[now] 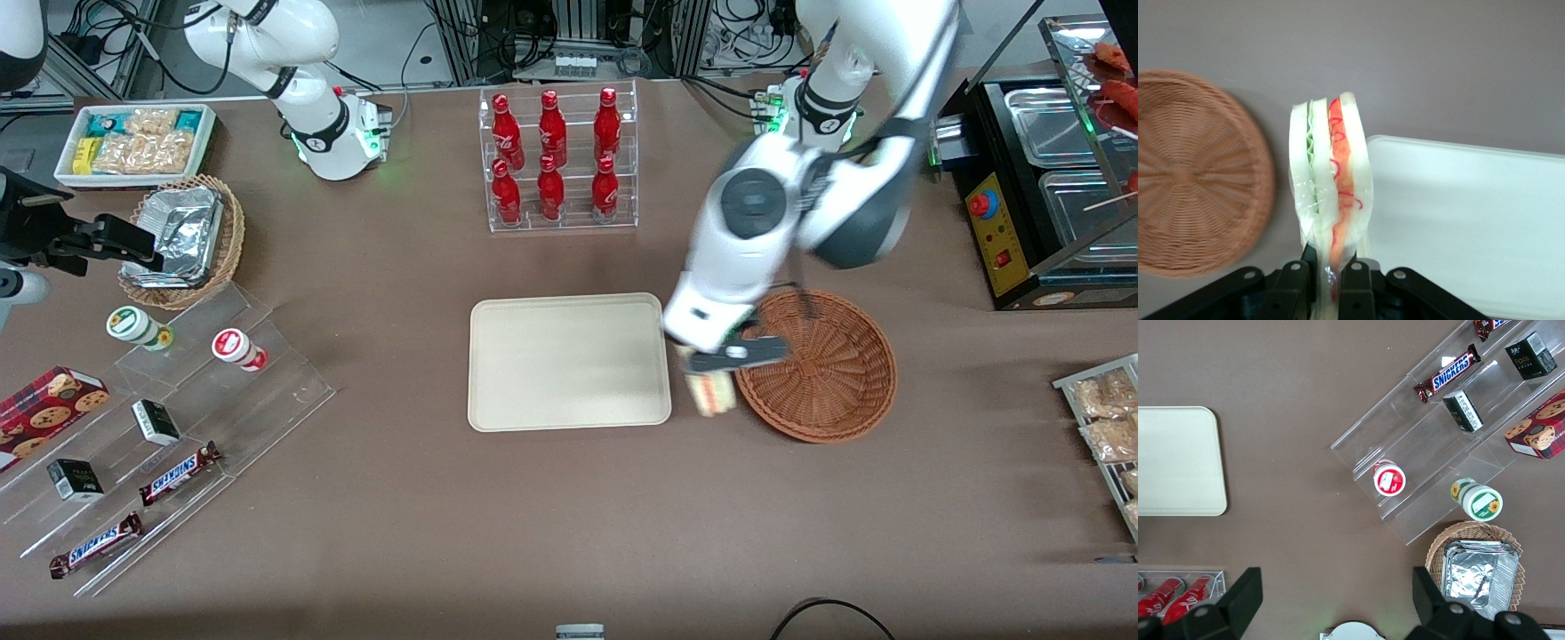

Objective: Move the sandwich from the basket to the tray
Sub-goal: 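Carry the held sandwich with the left gripper over the cream tray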

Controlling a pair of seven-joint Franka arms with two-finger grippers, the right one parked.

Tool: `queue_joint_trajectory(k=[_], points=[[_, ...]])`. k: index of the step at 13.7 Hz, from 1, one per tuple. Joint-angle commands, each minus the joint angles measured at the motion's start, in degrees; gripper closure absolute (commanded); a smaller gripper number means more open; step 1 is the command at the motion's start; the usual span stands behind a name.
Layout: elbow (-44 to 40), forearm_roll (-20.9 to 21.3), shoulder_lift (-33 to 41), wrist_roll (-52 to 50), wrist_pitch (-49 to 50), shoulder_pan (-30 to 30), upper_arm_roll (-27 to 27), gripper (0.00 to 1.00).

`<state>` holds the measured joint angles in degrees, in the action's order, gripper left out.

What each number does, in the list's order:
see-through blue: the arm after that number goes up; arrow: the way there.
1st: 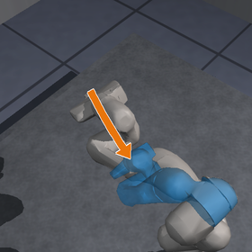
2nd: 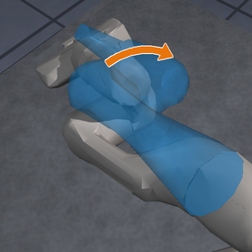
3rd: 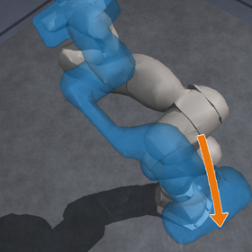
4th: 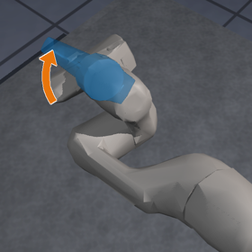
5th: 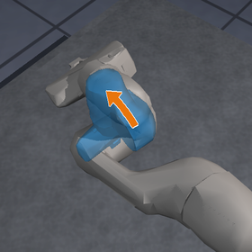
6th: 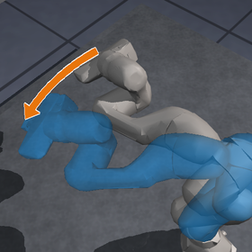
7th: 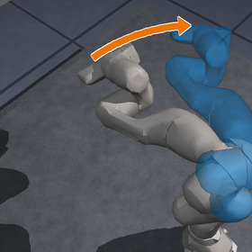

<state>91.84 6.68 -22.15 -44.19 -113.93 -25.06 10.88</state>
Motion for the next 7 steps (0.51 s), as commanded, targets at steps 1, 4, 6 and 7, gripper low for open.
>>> queue_joint_trajectory(k=[1, 4, 6, 7], points=[[-10.5, 0.3, -9.7, -1.1, 1.2, -6.1, -0.7, 1.0], [-16.2, 0.3, -16.4, -2.0, -0.3, -10.2, -0.7, 1.0], [-16.4, 0.3, -19.0, -3.6, -5.7, -12.2, -0.7, 1.0], [-16.3, 0.4, -19.8, -3.7, -6.6, -13.0, -0.8, 1.0]])
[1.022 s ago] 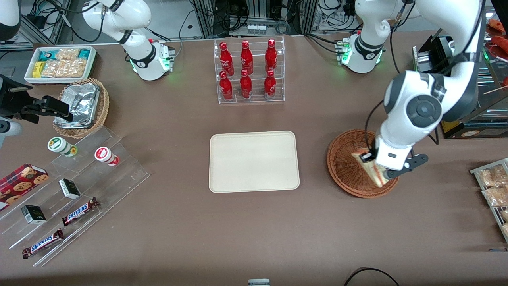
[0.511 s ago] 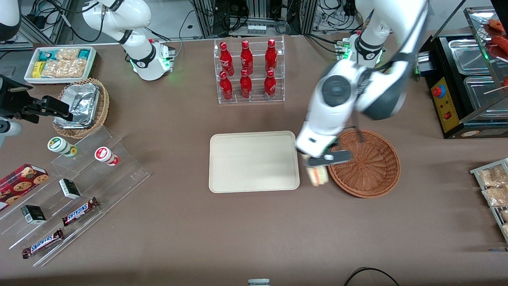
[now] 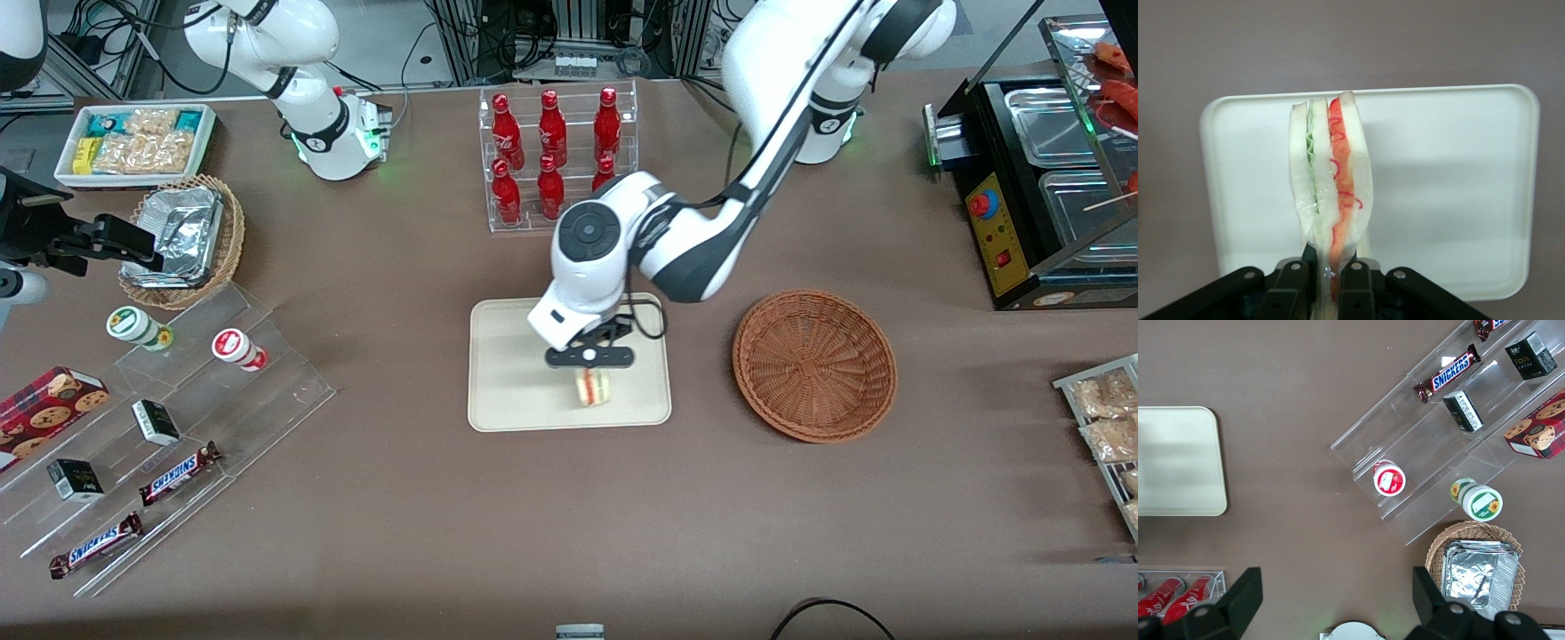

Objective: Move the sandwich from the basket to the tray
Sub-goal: 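Carry the held sandwich with the left gripper over the cream tray, then lower the sandwich onto the tray and open the left gripper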

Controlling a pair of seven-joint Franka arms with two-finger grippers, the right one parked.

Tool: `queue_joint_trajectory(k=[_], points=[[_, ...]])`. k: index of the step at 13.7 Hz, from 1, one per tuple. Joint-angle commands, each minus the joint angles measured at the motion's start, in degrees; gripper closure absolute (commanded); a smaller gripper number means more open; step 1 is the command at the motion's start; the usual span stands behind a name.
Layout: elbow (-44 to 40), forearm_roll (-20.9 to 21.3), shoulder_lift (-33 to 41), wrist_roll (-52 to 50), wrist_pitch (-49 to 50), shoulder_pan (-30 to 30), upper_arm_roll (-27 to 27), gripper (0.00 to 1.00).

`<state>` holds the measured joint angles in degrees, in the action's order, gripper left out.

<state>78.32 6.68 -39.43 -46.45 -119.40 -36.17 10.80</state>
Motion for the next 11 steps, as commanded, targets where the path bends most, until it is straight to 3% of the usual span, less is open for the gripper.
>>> queue_joint_trajectory(k=[1, 11], points=[[-3.2, 0.4, -3.7, -1.3, -1.4, -1.9, -0.7, 1.0], [-1.9, 1.1, -9.2, -1.3, -5.1, -4.3, -0.7, 1.0]])
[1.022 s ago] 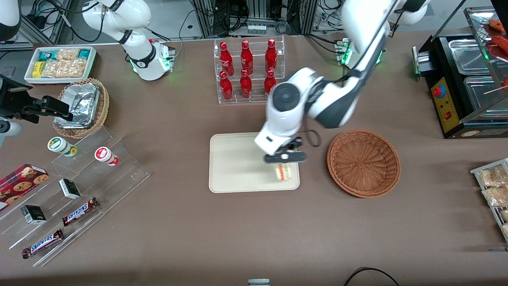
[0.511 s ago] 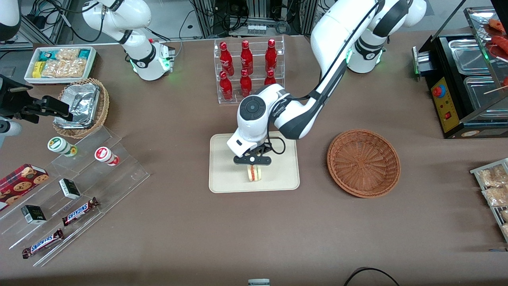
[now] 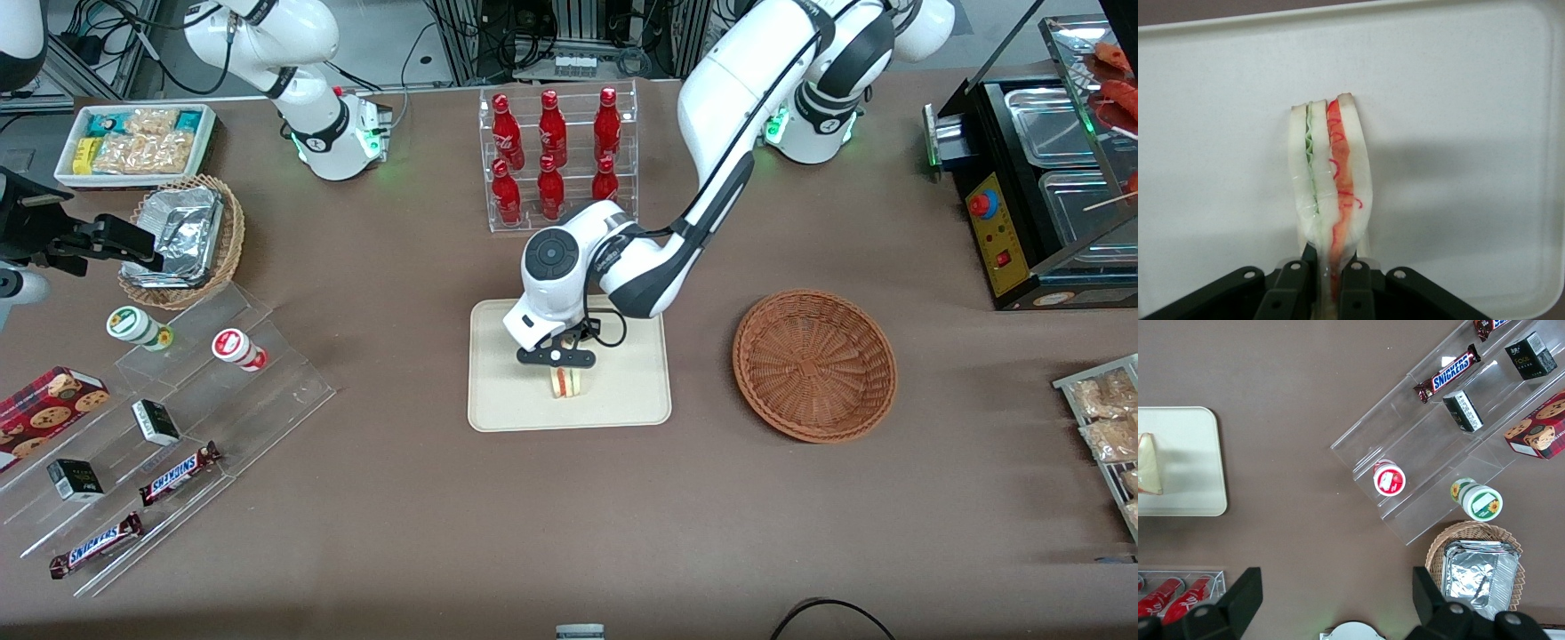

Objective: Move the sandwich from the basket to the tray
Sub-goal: 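Lower the sandwich onto the tray and open the left gripper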

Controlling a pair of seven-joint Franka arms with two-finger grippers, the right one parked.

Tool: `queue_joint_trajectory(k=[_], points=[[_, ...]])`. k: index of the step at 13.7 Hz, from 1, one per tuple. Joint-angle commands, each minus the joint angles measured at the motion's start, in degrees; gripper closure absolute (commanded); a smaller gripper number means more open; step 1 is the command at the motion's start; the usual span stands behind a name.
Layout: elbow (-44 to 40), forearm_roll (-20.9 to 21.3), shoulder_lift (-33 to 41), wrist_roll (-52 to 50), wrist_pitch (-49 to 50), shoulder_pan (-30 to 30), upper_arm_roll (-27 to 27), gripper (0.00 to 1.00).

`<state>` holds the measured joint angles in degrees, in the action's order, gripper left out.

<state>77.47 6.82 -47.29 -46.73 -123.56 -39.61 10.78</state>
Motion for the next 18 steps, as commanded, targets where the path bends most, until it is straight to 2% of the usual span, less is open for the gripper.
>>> queue_joint_trajectory(k=[1, 2, 6, 10, 15, 18], points=[[-1.0, 0.7, -1.3, -1.1, -1.0, -0.8, -0.7, 0.63], [-1.0, 1.0, -1.1, -1.0, -1.0, -0.8, -0.8, 0.01], [-1.0, 1.1, 1.1, -1.1, 0.7, -0.6, -1.0, 0.0], [-1.0, 0.9, 6.8, -1.4, 6.6, 0.7, -1.5, 0.0], [0.6, 0.9, 17.7, -4.6, 14.5, 7.9, -1.9, 0.0], [5.0, 0.9, 24.9, -3.7, 17.8, 13.0, -1.9, 0.0]])
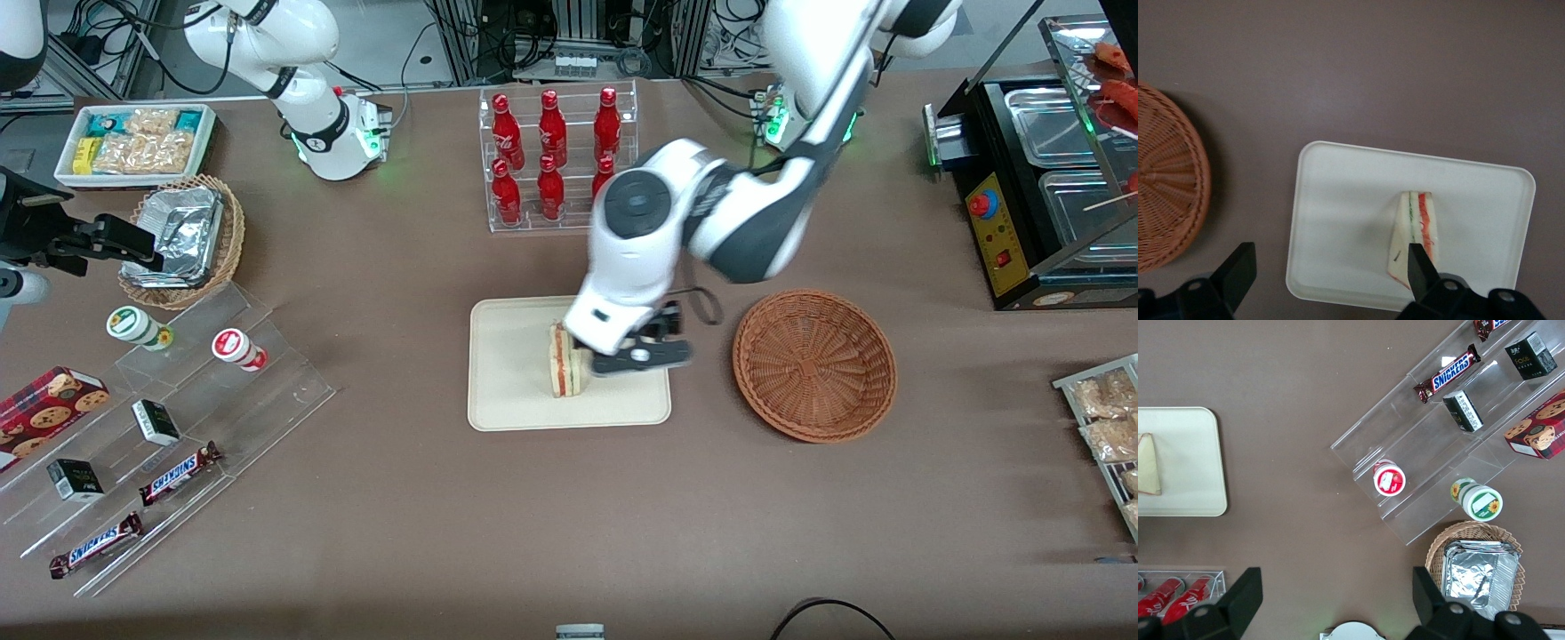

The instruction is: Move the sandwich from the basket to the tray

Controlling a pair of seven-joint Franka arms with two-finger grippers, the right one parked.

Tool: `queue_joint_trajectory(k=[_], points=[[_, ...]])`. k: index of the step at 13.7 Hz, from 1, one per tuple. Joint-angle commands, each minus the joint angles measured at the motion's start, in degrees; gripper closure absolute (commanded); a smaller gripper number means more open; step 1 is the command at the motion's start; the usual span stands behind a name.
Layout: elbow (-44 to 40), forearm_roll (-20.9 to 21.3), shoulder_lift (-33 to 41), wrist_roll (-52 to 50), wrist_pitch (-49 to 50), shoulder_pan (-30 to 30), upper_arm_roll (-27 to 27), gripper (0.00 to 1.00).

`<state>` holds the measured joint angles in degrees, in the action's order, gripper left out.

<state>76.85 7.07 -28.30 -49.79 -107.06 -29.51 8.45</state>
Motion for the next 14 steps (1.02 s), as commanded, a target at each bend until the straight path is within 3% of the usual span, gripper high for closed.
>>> queue_joint_trajectory(k=[1, 6, 14], points=[[7.1, 0.6, 8.8, 0.0, 2.1, 4.5, 0.5, 0.0], [9.5, -0.2, 17.2, 10.1, 9.6, 12.4, 0.5, 0.0], [10.2, -6.7, 24.5, 32.3, 17.4, 26.1, 0.5, 0.0]])
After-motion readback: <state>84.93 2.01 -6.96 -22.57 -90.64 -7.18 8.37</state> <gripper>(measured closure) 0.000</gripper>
